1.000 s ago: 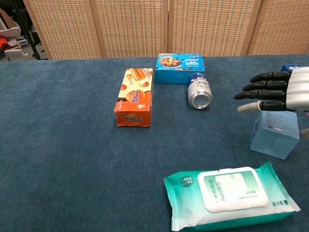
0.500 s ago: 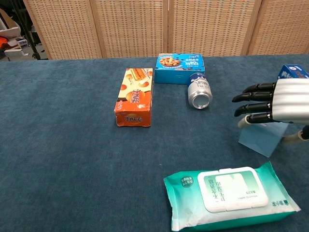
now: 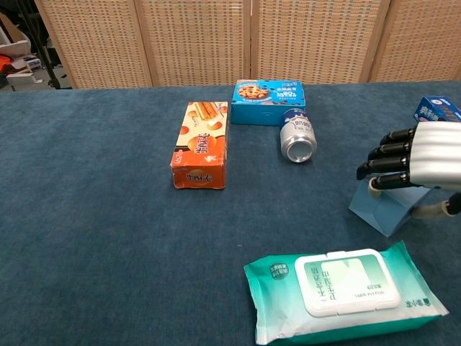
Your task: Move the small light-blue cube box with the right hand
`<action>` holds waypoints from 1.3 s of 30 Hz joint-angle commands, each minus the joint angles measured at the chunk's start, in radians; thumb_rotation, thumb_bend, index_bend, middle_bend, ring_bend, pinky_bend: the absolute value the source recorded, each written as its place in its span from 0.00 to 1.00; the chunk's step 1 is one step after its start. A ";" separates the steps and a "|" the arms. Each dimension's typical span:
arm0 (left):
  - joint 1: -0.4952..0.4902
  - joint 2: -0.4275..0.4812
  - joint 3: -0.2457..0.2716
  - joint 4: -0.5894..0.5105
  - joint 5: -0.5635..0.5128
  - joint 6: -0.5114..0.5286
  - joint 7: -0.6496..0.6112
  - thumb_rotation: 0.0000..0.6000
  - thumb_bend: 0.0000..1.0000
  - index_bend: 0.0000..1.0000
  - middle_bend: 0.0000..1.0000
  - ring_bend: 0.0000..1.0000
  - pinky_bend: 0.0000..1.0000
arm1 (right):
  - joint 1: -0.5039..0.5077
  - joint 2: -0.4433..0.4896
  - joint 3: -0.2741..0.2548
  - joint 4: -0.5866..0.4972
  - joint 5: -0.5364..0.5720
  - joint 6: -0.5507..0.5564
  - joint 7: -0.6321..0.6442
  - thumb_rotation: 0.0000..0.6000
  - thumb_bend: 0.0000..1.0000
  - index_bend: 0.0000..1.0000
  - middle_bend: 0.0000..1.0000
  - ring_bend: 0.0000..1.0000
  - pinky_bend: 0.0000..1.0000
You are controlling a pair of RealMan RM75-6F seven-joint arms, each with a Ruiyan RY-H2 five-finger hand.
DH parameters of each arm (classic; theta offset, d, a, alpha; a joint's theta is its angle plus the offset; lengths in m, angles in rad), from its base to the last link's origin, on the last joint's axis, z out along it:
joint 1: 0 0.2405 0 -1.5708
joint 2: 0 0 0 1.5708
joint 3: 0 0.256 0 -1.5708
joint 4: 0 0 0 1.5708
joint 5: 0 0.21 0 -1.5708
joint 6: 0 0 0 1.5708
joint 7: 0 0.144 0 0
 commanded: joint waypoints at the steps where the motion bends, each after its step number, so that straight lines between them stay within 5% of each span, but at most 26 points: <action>1: 0.001 0.000 0.000 0.001 0.000 0.001 -0.002 1.00 0.00 0.00 0.00 0.00 0.00 | -0.020 -0.012 0.023 0.004 0.038 0.054 0.066 1.00 0.67 0.46 0.48 0.32 0.36; 11: 0.002 0.005 0.007 0.000 0.015 0.005 -0.011 1.00 0.00 0.00 0.00 0.00 0.00 | -0.104 0.015 0.138 -0.205 0.262 0.089 0.489 1.00 0.67 0.48 0.49 0.33 0.36; 18: 0.005 0.008 0.013 -0.001 0.029 0.009 -0.019 1.00 0.00 0.00 0.00 0.00 0.00 | -0.150 0.012 0.166 -0.294 0.353 0.029 0.608 1.00 0.67 0.48 0.49 0.33 0.36; 39: -0.001 0.005 0.013 -0.003 0.022 -0.005 -0.007 1.00 0.00 0.00 0.00 0.00 0.00 | -0.224 -0.169 0.180 -0.048 0.432 -0.117 0.789 1.00 0.67 0.48 0.46 0.33 0.36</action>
